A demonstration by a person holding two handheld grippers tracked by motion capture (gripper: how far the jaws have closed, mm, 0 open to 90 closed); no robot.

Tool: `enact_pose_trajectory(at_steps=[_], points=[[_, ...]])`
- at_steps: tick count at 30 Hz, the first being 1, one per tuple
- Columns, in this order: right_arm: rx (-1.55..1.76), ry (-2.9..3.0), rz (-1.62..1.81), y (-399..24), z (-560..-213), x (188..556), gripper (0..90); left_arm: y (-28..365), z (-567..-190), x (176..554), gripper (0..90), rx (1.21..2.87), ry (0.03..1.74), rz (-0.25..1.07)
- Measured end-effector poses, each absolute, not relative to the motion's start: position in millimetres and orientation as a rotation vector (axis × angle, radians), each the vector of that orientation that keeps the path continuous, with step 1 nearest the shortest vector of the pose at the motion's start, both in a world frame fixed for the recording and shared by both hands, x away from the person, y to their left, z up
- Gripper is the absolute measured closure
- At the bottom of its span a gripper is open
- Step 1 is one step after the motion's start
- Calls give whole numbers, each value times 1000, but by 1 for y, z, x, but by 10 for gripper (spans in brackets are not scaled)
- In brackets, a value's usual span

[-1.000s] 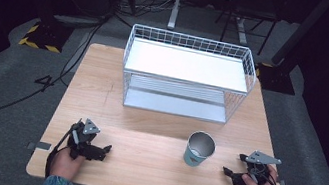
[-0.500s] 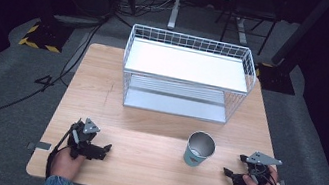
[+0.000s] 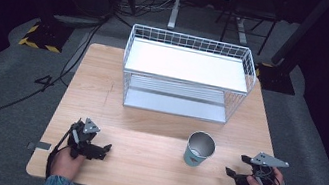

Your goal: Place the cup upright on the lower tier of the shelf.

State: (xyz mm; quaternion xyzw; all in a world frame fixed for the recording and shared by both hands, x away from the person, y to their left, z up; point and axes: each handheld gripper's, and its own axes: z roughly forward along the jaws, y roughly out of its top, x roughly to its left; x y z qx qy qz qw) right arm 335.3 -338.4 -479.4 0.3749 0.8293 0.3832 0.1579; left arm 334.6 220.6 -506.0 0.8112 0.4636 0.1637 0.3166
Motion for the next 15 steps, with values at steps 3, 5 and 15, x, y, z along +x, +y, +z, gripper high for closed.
enact_pose_trajectory(at_steps=[3, 5, 15], points=[[1054, 2366, 1105, -334, -473, 331, 160, 221, -506, 335, 0, 2134, 1223, 427], [1050, 2366, 1112, -333, -472, 331, 160, 220, -506, 335, 0, 2132, 1223, 434], [1001, 2371, 1180, -321, -460, 322, 160, 221, -506, 336, 0, 2128, 1239, 437]])
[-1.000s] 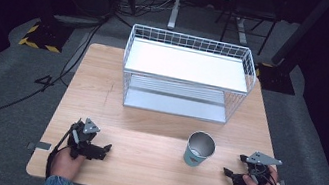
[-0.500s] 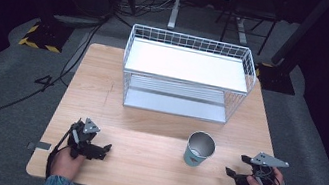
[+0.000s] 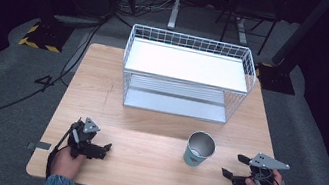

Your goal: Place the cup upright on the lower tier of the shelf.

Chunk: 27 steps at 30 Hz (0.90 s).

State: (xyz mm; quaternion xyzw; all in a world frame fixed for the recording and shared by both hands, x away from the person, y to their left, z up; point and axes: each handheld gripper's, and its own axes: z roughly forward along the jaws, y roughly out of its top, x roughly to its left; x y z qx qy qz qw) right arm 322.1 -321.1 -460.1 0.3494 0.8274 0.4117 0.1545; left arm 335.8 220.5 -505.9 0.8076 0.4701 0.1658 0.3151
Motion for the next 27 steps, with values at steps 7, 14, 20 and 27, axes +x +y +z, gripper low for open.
enact_pose_trajectory(at_steps=[7, 14, 20, 27], points=[[992, 2381, 1276, -305, -459, 320, 159, 220, -506, 336, 0, 2119, 1247, 436], [960, 2407, 1336, -285, -464, 319, 159, 221, -506, 337, 0, 2120, 1254, 437], [948, 2410, 1348, -268, -470, 322, 159, 221, -506, 337, 0, 2118, 1255, 441], [984, 2390, 1340, -254, -478, 328, 159, 221, -506, 337, 0, 2118, 1255, 442]])
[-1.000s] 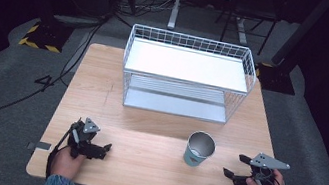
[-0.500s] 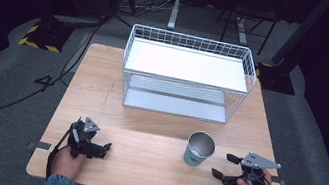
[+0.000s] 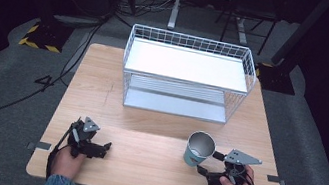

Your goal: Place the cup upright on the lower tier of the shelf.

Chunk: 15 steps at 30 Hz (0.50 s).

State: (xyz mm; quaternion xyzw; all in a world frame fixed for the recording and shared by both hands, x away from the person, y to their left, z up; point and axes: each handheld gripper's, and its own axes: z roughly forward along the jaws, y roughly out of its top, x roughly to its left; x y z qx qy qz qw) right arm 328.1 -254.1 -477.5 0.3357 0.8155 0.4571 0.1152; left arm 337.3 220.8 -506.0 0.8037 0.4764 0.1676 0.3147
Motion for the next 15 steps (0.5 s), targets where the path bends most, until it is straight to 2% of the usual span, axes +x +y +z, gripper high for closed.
enact_pose_trajectory(at_steps=[15], points=[[1006, 2369, 1306, -228, -490, 342, 161, 221, -506, 337, 0, 2118, 1255, 441]])
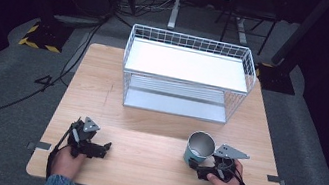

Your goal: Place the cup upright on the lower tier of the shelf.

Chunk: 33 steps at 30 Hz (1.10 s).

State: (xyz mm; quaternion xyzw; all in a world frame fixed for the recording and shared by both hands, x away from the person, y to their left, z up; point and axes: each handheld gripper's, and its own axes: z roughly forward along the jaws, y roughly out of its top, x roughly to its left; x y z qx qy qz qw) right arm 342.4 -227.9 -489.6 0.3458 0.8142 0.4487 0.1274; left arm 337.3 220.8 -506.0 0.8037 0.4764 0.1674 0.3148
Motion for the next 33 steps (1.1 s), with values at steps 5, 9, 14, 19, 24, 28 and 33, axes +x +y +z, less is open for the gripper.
enact_pose_trajectory(at_steps=[5, 9, 14, 19, 24, 28, 33], points=[[1018, 2360, 1295, -223, -493, 345, 160, 221, -506, 337, 0, 2118, 1255, 441], [1031, 2357, 1297, -218, -499, 347, 203, 221, -506, 337, 0, 2118, 1255, 442], [1020, 2349, 1308, -217, -500, 347, 226, 221, -506, 337, 0, 2118, 1255, 441], [1015, 2336, 1305, -217, -501, 347, 230, 221, -506, 337, 0, 2118, 1255, 441], [1007, 2336, 1301, -218, -501, 348, 232, 221, -506, 337, 0, 2118, 1255, 441], [993, 2330, 1291, -218, -500, 348, 233, 221, -506, 337, 0, 2118, 1255, 441], [990, 2322, 1300, -219, -497, 348, 233, 221, -506, 337, 0, 2118, 1255, 441]])
